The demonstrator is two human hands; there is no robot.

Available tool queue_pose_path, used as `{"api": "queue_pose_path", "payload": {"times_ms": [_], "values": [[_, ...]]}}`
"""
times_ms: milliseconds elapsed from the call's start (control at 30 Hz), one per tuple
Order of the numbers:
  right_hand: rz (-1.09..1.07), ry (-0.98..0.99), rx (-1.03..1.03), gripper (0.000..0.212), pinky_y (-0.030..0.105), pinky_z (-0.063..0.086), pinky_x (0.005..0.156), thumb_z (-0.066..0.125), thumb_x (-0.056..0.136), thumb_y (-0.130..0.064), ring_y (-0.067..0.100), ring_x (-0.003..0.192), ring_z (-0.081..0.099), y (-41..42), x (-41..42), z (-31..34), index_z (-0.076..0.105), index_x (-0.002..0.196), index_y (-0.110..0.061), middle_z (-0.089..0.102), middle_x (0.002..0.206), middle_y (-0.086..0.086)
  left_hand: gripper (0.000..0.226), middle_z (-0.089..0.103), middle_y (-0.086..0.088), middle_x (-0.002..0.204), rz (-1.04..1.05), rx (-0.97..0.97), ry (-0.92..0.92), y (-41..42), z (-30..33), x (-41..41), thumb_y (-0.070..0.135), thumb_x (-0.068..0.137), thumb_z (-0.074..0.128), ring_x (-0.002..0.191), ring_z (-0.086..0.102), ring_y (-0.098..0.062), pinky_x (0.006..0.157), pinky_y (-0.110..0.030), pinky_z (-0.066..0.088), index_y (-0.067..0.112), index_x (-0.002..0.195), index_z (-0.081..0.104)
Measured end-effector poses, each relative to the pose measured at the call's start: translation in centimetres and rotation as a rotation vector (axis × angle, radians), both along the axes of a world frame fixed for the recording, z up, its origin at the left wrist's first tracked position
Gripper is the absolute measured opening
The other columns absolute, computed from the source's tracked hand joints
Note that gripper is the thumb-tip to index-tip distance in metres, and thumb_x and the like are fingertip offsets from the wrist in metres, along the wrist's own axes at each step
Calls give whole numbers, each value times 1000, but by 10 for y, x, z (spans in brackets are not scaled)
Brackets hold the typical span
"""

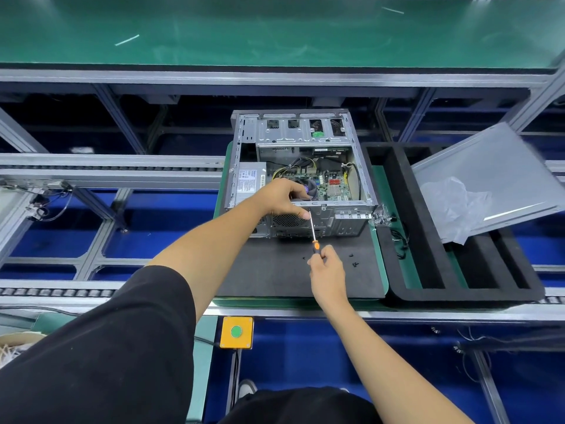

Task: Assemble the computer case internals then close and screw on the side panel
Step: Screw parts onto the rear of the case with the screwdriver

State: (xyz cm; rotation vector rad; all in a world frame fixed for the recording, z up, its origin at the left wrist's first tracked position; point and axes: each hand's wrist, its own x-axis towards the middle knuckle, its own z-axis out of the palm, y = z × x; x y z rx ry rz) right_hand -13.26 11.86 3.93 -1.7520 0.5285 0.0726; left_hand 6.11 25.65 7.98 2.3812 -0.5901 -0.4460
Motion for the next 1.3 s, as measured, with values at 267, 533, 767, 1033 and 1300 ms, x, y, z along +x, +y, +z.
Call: {"api": "queue_pose_path", "payload": {"times_ms": [267,533,767,1033,1300], "values": [[-206,107,80,12,36,36,58,55,91,-19,20,55,45,5,1,9,46,87,-13,64,60,0,53,65,14,98,-23,9,-1,2,-1,0,42,70,91,102,61,-13,91,-29,48,19,114,74],[-352,138,272,18,31,28,53,50,92,-13,24,59,49,11,8,16,49,75,-12,71,59,5,48,68,8,98,-48,18,-25,4,-2,0,52,79,81,95,62,-14,87,-33,51,21,114,74],[-268,158,185,13,25,35,42,58,95,-16,17,41,46,20,13,18,52,87,-7,68,61,4,38,72,-6,92,-59,-4,-35,4,-1,-1,47,97,63,91,65,-26,88,-44,52,10,99,73],[-372,211,303,11,23,29,38,58,91,-13,17,43,40,30,18,12,53,82,-12,55,69,4,45,48,-3,65,-30,-15,-40,3,-2,-1,40,104,53,63,43,-17,64,-32,34,4,78,55],[-388,206,321,21,24,33,40,49,96,-16,18,40,52,19,19,13,62,82,-7,74,68,10,47,44,-1,63,-50,-32,-42,4,-5,1,41,105,52,60,41,-16,63,-32,33,6,74,49]]}}
